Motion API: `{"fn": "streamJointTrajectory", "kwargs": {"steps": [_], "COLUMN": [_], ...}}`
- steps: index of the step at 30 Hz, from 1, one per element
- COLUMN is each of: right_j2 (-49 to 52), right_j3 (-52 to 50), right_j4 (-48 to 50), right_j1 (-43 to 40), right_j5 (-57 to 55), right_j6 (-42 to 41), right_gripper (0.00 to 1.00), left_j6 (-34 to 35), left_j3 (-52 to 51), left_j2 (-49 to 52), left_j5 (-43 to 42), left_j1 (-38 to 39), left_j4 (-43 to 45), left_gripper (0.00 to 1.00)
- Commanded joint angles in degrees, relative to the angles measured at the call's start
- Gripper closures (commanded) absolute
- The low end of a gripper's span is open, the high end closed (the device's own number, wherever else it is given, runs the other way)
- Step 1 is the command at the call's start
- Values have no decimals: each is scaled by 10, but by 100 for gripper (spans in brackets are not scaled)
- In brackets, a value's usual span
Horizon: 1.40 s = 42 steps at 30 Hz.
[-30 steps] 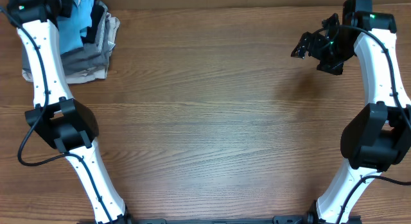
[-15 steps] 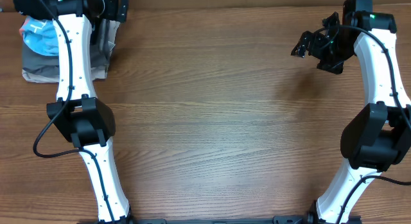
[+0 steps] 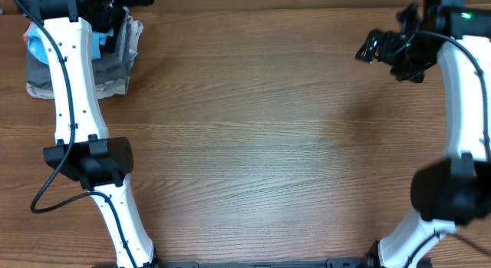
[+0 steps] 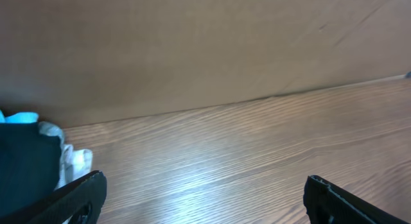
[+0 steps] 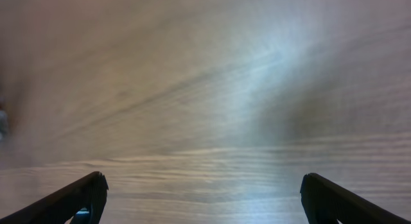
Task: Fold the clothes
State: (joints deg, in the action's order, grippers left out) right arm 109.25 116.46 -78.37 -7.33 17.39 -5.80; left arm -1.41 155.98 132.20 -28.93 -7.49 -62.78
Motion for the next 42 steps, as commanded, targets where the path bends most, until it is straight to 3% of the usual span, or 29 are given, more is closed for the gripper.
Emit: {"fn": "streamJointTrajectory", "kwargs": {"steps": [1,6,12,18,30,36,42], "right_j2": [-90,-154,-172,-172,-172,-205,-309], "right_j3": [26,26,26,26,26,12,-123], "right_j4": [9,-15,-122,-179,-160,-40,157], "right_j1": [9,9,9,5,6,43,115], "right_j5": [-2,-2,38,-54,-58,-66,-110], "right_j6": [-18,-30,-47,-47,-47,-11,-10], "right_gripper": [0,0,0,0,0,0,0], "left_j6": [23,23,23,23,23,23,23], "left_j3": [3,3,3,3,2,2,2], "left_j2": [-3,-3,-3,-3,-3,-3,-3], "left_j5": [-20,-20,-20,-20,-5,-5,-5], "left_j1": [5,3,3,3,4,4,4], "left_j4": [-3,-3,-3,-3,-4,-4,-4], "left_gripper": [0,0,0,0,0,0,0]}}
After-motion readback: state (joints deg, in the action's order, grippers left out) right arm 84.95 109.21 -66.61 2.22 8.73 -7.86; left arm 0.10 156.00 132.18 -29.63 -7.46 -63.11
